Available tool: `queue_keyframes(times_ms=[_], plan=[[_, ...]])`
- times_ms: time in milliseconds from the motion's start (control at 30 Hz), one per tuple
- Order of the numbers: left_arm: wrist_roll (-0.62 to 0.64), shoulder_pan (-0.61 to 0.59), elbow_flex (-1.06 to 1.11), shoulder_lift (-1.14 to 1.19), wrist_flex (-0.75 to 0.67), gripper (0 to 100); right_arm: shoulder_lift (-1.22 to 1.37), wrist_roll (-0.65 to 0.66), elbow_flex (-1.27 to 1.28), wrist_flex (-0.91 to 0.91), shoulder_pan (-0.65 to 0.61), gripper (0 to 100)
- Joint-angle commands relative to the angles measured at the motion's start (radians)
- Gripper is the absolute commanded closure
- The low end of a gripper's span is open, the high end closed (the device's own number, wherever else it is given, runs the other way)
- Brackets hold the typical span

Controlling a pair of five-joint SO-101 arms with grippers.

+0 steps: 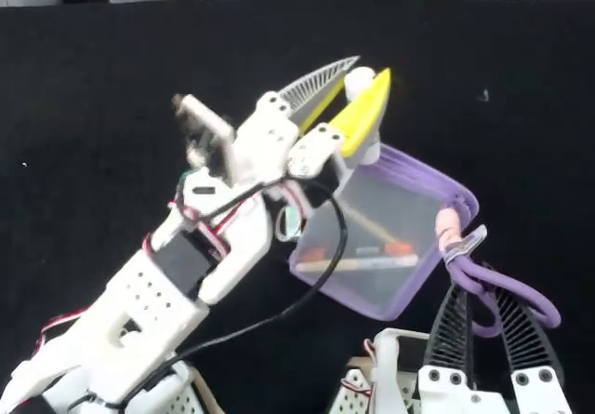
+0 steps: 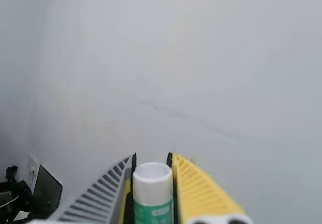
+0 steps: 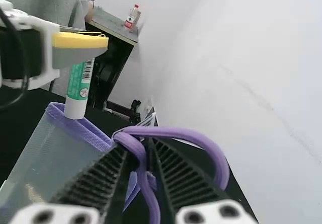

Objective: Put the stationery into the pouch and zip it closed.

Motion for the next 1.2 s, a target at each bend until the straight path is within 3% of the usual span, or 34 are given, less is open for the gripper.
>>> queue_keyframes(times_ms=[0, 167, 533, 967, 1167], plan=[[-0.015, -0.01, 0.105, -0.051, 0.0, 97, 0.001, 0.012, -0.001, 0.026, 0.003, 98.5], [-0.092, -0.067, 0.124, -0.08, -0.006, 97, -0.001, 0.012, -0.002, 0.026, 0.003, 98.5], [-0.078, -0.104, 0.105, 0.058, -0.002, 97, -0.007, 0.012, -0.002, 0.026, 0.003, 98.5], [0.037, -0.093, -0.045, -0.015, 0.0, 97, -0.007, 0.014, -0.002, 0.026, 0.003, 98.5], [0.037, -0.174, -0.102, -0.114, 0.002, 97, 0.004, 0.012, -0.002, 0.017, 0.005, 98.5]])
